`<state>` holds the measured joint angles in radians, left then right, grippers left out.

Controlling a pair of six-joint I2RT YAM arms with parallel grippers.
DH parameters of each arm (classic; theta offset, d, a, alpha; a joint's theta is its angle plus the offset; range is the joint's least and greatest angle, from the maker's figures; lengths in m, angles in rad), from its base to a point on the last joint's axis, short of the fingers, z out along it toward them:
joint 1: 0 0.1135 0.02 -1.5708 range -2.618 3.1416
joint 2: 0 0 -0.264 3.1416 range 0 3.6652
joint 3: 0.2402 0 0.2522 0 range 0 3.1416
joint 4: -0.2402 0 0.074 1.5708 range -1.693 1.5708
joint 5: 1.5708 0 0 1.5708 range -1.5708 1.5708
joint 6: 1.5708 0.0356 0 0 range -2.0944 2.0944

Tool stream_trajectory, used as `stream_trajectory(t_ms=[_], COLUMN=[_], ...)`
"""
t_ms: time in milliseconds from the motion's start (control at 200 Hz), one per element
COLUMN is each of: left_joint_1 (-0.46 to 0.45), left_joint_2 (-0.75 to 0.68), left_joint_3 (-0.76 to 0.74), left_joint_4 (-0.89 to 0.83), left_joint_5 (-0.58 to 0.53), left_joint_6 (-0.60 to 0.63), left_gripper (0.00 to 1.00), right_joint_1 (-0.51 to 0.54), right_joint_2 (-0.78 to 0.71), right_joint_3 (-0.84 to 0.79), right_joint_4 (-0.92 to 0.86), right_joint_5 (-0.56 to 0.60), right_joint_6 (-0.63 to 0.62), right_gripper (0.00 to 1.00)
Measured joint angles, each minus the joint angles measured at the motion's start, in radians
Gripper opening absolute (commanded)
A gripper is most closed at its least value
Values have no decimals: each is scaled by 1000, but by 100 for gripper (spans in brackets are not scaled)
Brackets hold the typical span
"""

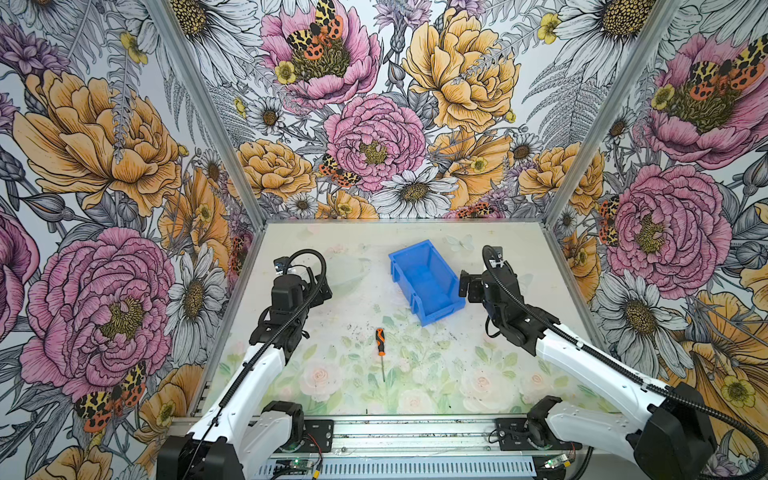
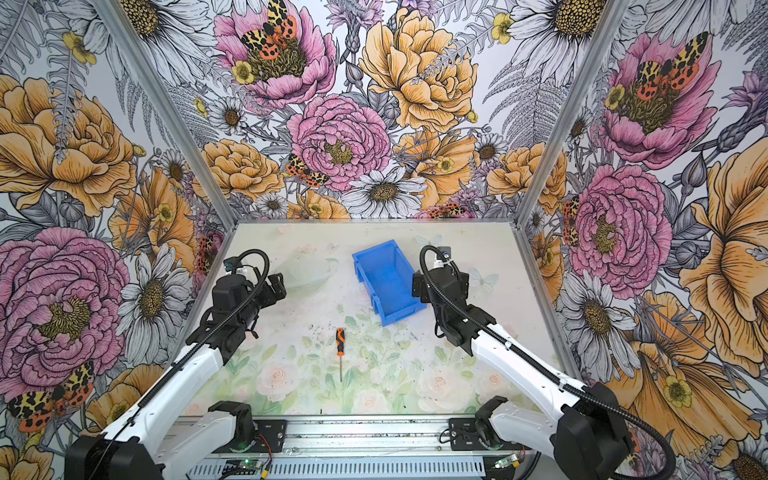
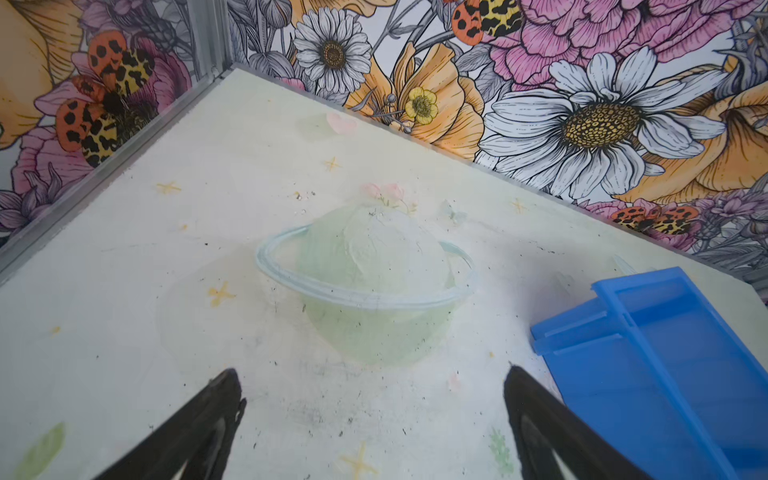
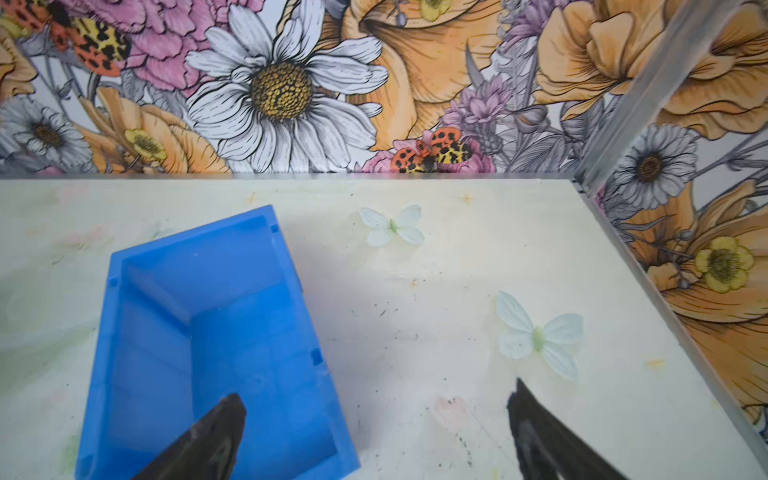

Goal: Put the screwdriver in the bin
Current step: 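Reach the right gripper across to above the orange-handled screwdriver while the left arm rises slightly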

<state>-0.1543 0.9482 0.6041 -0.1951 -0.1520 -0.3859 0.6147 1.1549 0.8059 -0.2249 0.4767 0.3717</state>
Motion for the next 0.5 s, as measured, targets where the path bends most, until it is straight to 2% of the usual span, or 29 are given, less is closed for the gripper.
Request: stream_trajectory(t_ms=[320, 500], left_joint_1=[-16, 10], left_joint_2=[-61, -83], left_joint_3=[28, 31], left_joint_4=[-222, -288], left_joint_5=[69, 99], left_joint_6=[-109, -117], left_gripper=[99, 98], right_joint_1=[299, 384], right_joint_2=[261, 391], right_joint_3=[211, 282], right_joint_4=[-213, -240], right_joint_5=[-82, -139], right_joint_6=[153, 161], right_gripper=[99, 100])
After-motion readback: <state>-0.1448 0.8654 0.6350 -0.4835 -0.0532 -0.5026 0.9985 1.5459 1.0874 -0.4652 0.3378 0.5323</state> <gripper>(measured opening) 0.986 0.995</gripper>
